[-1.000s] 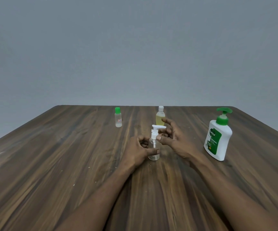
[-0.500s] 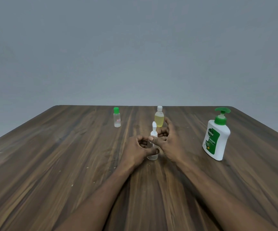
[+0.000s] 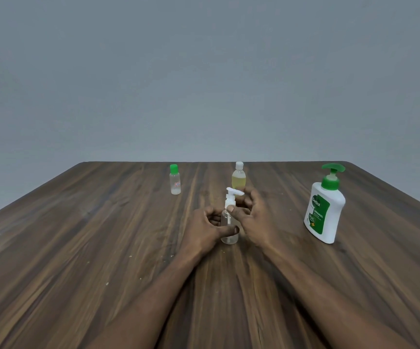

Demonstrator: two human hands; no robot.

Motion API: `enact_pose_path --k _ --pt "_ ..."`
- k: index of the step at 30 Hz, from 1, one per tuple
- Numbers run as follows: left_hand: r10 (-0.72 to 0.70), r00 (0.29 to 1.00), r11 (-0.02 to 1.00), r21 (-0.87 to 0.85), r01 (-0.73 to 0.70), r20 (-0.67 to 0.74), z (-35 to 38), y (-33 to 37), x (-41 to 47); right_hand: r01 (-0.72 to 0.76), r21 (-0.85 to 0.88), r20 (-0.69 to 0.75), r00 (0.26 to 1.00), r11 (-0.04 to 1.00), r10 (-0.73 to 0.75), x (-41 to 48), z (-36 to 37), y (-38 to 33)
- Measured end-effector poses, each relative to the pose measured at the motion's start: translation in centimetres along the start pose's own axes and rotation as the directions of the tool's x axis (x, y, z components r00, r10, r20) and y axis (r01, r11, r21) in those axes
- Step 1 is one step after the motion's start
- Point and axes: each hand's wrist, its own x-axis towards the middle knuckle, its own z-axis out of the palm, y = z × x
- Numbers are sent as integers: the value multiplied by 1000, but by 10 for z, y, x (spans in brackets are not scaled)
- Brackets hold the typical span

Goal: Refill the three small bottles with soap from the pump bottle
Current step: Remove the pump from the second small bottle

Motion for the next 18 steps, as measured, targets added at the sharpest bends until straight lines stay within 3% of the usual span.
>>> enact_pose_path --k 3,7,13,18 --pt "8 1000 1000 1 -8 1 1 1 -1 -42 60 25 999 997 41 -1 -3 -1" --pt "30 1000 999 19 -30 0 1 0 -1 -41 -60 -53 998 997 38 -1 1 1" --pt "6 1000 1000 17 -6 0 0 -1 0 -32 -19 75 997 999 33 -2 -5 2" --pt "22 1000 999 33 -22 -8 1 2 -2 -54 -107 -75 996 993 46 -4 4 0"
